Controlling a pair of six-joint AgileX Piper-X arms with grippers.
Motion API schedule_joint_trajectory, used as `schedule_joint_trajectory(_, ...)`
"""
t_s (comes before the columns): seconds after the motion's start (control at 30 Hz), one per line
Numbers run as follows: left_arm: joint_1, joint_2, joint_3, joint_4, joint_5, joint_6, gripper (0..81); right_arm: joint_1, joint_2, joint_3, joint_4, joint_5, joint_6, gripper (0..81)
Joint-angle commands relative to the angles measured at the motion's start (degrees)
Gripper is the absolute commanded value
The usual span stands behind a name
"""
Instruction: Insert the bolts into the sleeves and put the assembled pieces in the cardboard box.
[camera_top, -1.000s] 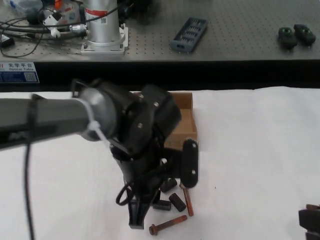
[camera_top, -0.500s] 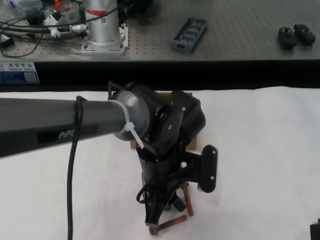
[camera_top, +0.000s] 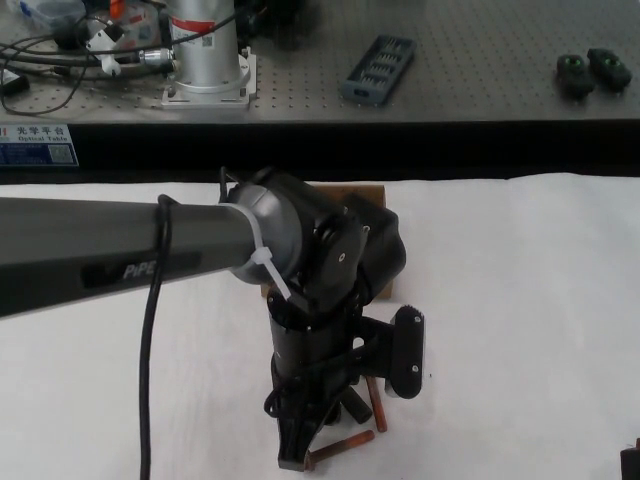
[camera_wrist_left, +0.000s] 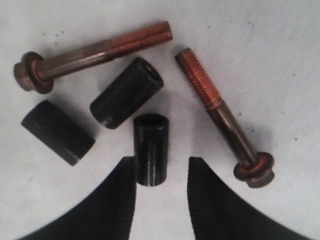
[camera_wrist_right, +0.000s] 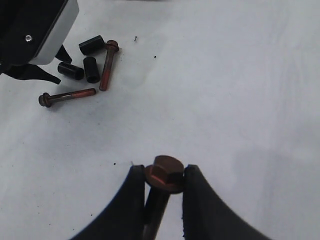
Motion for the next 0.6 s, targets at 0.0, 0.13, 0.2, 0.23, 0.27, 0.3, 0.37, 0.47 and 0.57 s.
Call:
schedule_joint_trajectory(0.0,-0.1,0.3,-0.3,1.6,0.1,-0.4,25.8,-0.2,-0.4,-0.2,-0.5,-0.4,0.1,3.6)
schedule_joint_trajectory(0.13,-0.1,0.3,-0.3,1.6,1.6,-0.4,25.8,-0.2,-0.4,-0.2,-0.5,-0.4,0.1,3.6)
schedule_joint_trajectory(0.2,-0.1,0.5,-0.3,1.5,2.8,-1.3,25.8,-0.2,-0.4,-0.2,-0.5,-0.4,0.1,3.6)
schedule_joint_trajectory(0.23,-0.1,0.7,-0.3,1.3,2.7,-2.1,25.8,-0.2,-0.4,-0.2,-0.5,-0.4,0.1,3.6)
schedule_joint_trajectory(0.27,-0.1,0.9,-0.3,1.3,2.7,-3.0,25.8,-0.2,-0.4,-0.2,-0.5,-0.4,0.1,3.6)
schedule_joint_trajectory(0.3,-0.1,1.2,-0.3,1.1,2.7,-3.4,25.8,-0.2,-0.4,-0.2,-0.5,-0.4,0.1,3.6)
schedule_joint_trajectory(0.37,-0.2,1.7,-0.3,1.1,2.7,-3.4,25.8,-0.2,-0.4,-0.2,-0.5,-0.4,0.1,3.6)
schedule_joint_trajectory(0.47,-0.2,2.2,-0.3,1.1,2.7,-4.3,25.8,-0.2,-0.4,-0.2,-0.5,-0.4,0.1,3.6)
schedule_joint_trajectory(0.57,-0.2,2.2,-0.3,1.1,2.7,-5.9,25.8,-0.2,-0.4,-0.2,-0.5,-0.4,0.1,3.6)
